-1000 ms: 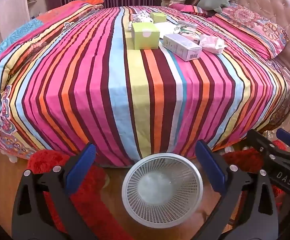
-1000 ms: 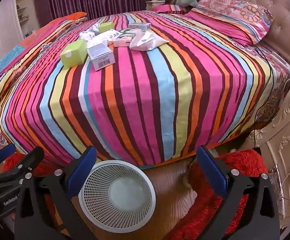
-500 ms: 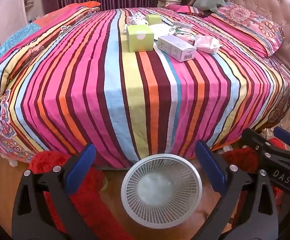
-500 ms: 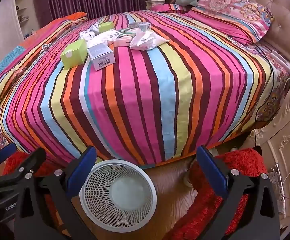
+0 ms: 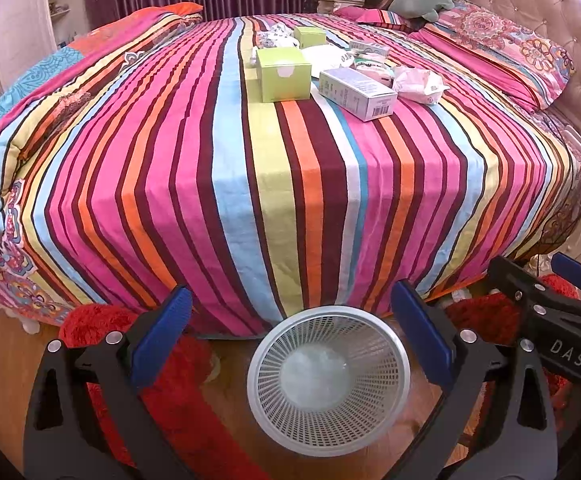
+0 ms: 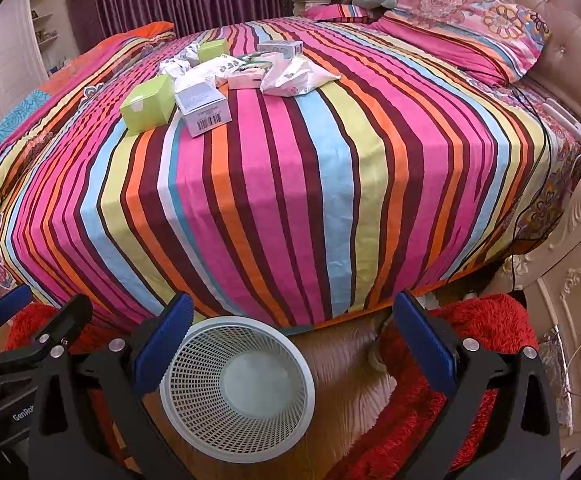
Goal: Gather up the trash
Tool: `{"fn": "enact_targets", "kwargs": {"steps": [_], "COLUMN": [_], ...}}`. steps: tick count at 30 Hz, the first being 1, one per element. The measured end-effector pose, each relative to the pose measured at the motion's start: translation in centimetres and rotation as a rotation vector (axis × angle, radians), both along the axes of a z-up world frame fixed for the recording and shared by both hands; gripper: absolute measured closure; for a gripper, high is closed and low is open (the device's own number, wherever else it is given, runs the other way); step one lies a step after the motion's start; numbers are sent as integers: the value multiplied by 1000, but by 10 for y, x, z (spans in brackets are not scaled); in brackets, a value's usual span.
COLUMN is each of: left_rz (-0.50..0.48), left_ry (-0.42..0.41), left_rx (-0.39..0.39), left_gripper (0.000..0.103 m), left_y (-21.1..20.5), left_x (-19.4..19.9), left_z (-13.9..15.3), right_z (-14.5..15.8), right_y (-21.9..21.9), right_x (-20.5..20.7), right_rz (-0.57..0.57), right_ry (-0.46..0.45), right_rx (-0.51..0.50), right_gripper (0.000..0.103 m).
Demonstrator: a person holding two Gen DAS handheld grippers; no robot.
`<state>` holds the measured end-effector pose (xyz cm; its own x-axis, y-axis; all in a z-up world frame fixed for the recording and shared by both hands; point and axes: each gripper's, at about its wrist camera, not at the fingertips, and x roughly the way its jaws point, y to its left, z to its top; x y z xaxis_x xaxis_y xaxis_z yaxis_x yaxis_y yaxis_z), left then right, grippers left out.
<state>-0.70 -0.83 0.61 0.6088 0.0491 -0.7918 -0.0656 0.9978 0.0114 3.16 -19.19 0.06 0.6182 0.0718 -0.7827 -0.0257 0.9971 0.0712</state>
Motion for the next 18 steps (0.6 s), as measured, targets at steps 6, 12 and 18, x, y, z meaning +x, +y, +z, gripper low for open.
{"fn": "enact_targets", "kwargs": {"steps": [6,12,18], "left_rz": [1,-2,-7], "left_ry": [0,0,-7], "left_rx": [-1,-4,-6], "left_gripper": [6,6,6], "left_y": [0,1,2], "left_x": [0,-1,-2], "left_z": [0,0,1], "right_z": [0,0,0], "right_y": [-1,-1,-1], "right_x": [0,0,0], "right_rz": [-2,0,0], "right_ry": [2,2,2], "right_rx": [5,6,5], "right_gripper": [8,8,7]}}
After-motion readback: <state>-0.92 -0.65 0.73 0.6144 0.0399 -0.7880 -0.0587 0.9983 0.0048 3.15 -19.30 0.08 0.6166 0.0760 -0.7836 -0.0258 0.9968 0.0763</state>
